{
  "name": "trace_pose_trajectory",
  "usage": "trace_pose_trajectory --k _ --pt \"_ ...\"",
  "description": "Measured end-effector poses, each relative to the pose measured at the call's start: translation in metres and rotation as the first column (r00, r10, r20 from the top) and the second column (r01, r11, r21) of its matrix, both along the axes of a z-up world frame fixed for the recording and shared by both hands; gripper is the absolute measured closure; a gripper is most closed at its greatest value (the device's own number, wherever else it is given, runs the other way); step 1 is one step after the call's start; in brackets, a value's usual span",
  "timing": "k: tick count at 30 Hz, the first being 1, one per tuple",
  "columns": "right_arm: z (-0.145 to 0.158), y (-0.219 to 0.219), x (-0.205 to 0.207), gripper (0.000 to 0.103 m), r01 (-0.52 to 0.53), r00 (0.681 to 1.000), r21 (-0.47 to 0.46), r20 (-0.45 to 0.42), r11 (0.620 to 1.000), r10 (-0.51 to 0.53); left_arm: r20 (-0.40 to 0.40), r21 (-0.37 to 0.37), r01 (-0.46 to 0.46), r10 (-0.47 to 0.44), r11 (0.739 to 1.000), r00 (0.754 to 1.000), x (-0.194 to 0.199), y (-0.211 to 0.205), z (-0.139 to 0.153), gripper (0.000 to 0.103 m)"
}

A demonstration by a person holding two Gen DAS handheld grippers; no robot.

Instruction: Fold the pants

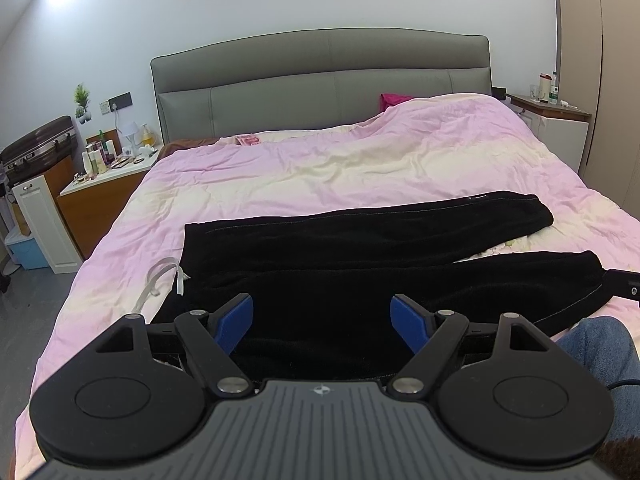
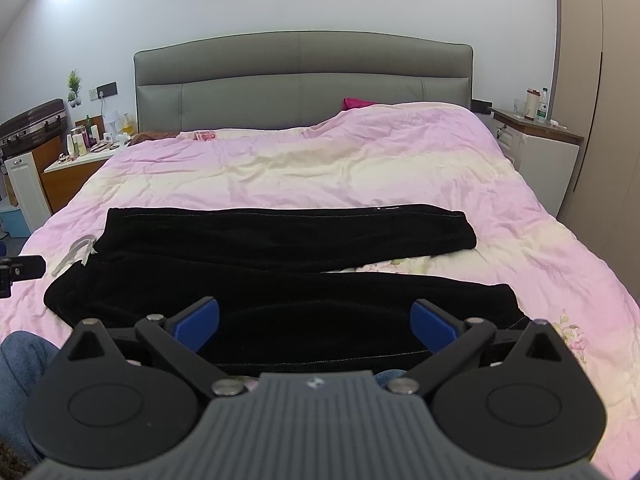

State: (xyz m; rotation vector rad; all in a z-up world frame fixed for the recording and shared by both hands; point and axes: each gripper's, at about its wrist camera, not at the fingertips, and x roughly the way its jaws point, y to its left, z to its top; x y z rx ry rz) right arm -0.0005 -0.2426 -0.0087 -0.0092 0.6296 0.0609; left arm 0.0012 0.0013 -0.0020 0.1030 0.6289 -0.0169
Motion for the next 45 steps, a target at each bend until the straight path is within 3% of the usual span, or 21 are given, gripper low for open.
trace_pose_trajectory --k 45 --pt "-0.0005 -0.0040 -0.0059 0.005 0.008 1.000 0.015 0.012 1.000 -0.008 -0.014 0.003 -0.003 0.003 1.000 1.000 -0.0042 0.0009 0.0003 0.011"
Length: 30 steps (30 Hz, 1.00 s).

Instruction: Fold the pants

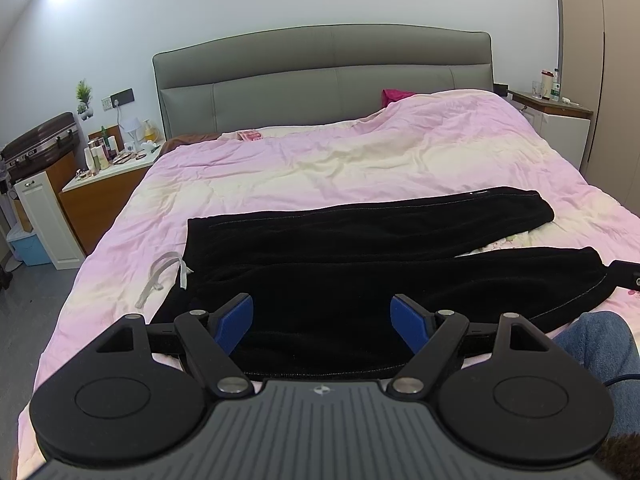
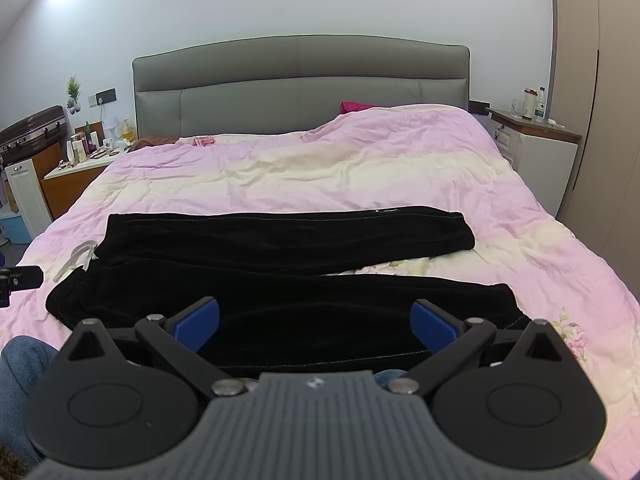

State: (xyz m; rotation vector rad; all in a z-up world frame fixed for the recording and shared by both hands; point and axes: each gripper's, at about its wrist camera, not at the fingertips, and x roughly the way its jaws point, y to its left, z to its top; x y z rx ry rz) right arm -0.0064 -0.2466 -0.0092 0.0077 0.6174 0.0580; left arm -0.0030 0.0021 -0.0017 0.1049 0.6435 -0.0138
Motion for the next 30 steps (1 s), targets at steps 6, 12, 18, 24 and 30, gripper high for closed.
trace_pose_trajectory --k 6,12,18,24,30 --pt "0.001 -0.010 0.001 0.005 0.003 1.000 -0.002 0.016 1.000 -0.003 -0.033 0.021 0.060 -0.059 0.998 0.998 0.004 0.009 -0.001 0.011" --pt "0.002 -0.042 0.005 0.005 -0.137 0.989 0.051 0.061 0.989 0.134 -0.101 0.092 0.171 -0.162 0.981 0.982 0.020 0.025 -0.007 0.024" --pt "0.001 -0.087 0.029 0.015 -0.190 0.982 -0.111 -0.018 0.976 0.189 -0.212 0.251 0.326 -0.277 0.911 0.937 0.047 0.045 -0.027 0.026" --pt "-0.030 -0.142 0.076 0.040 -0.273 0.957 -0.251 -0.167 0.929 0.236 -0.309 0.310 0.421 -0.329 0.852 0.892 0.089 0.070 -0.056 0.026" --pt "-0.087 -0.191 0.134 0.050 -0.410 0.885 -0.274 -0.351 0.870 0.306 -0.498 0.345 0.551 -0.349 0.760 0.794 0.129 0.085 -0.103 0.026"
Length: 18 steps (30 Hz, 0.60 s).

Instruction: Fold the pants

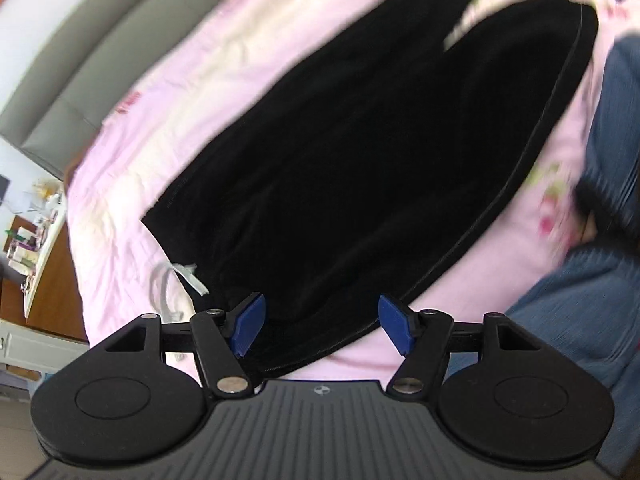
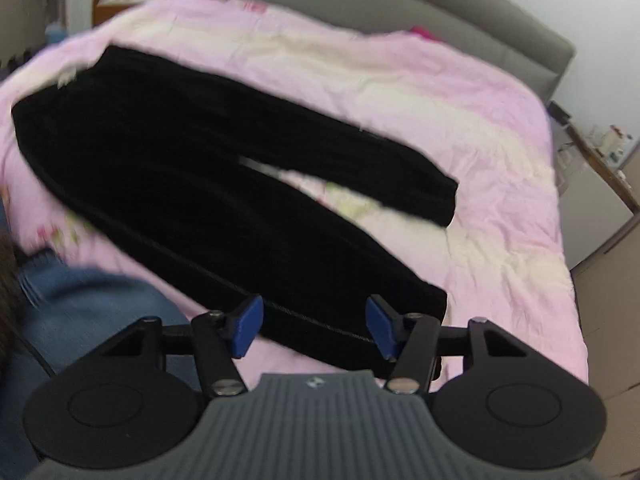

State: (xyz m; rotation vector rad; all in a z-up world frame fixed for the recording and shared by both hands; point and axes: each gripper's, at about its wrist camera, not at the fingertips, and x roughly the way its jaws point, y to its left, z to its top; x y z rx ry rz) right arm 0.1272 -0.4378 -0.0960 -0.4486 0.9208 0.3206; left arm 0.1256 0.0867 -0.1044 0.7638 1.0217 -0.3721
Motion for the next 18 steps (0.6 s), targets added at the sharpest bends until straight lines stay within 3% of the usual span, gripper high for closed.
trace_pose_trajectory --k 3,7,13,16,18 --pt "-0.041 -0.009 0.030 0.055 -0.083 0.990 -0.081 -0.118 0.993 0.073 -0.085 0.026 0.025 -0.022 0.999 0.996 0.017 0.004 -0.024 0.026" --pt "-0.087 -0.009 0.062 0.058 -0.218 0.950 -0.148 -0.259 0.965 0.174 -0.208 0.069 0.035 -0.020 0.997 0.978 0.037 0.007 -0.056 0.026" --pt "-0.131 0.000 0.104 0.061 -0.389 0.860 -0.173 -0.420 0.905 0.289 -0.315 0.135 0.025 0.019 0.991 0.949 0.057 0.012 -0.092 0.026" --pt "-0.148 0.002 0.118 0.060 -0.455 0.795 -0.147 -0.511 0.878 0.326 -0.333 0.145 0.017 0.033 0.989 0.942 0.061 0.014 -0.098 0.026" --pt "-0.158 0.001 0.122 0.067 -0.484 0.771 -0.149 -0.537 0.862 0.341 -0.332 0.144 0.011 0.038 0.989 0.942 0.062 0.015 -0.099 0.026"
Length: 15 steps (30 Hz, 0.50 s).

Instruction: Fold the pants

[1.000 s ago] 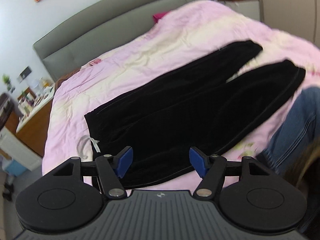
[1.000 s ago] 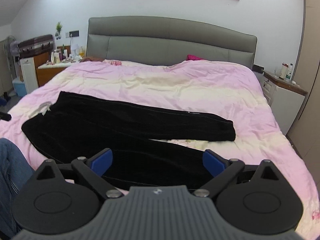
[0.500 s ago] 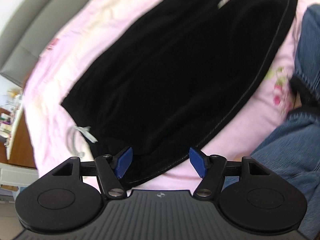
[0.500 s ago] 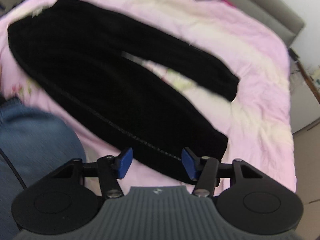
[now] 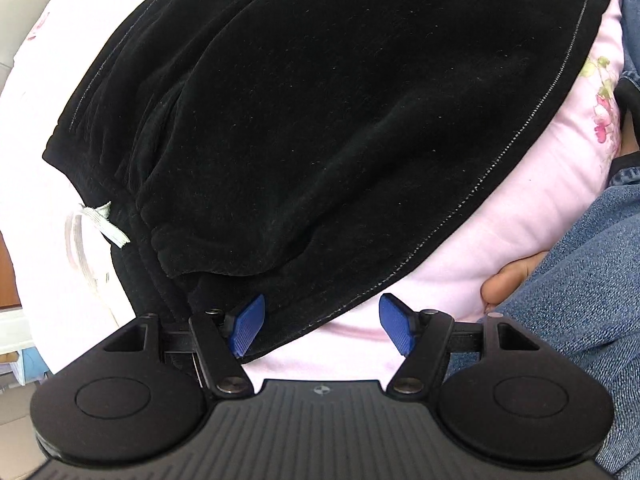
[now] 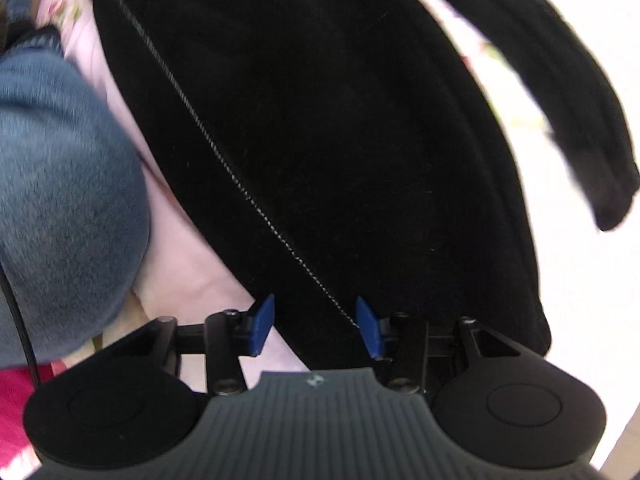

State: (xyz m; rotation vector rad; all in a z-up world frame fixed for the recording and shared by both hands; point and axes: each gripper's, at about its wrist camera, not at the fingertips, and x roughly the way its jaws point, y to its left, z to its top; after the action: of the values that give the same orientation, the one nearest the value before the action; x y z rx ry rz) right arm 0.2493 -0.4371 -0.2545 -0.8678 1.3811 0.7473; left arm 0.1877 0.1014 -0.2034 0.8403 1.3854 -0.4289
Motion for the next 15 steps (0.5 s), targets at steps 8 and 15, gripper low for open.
trace_pose_trajectory --k 8,15 --pt "0.022 -0.022 -0.018 0.103 -0.015 1.000 0.030 -0.025 0.999 0.016 0.035 -0.005 0.012 -0.012 1.000 0.999 0.002 0.001 0.002 0.026" --pt "0.029 -0.044 -0.041 0.101 0.043 0.999 0.030 0.010 0.999 -0.043 0.054 0.031 0.074 -0.076 0.997 0.996 -0.012 -0.002 0.003 0.025"
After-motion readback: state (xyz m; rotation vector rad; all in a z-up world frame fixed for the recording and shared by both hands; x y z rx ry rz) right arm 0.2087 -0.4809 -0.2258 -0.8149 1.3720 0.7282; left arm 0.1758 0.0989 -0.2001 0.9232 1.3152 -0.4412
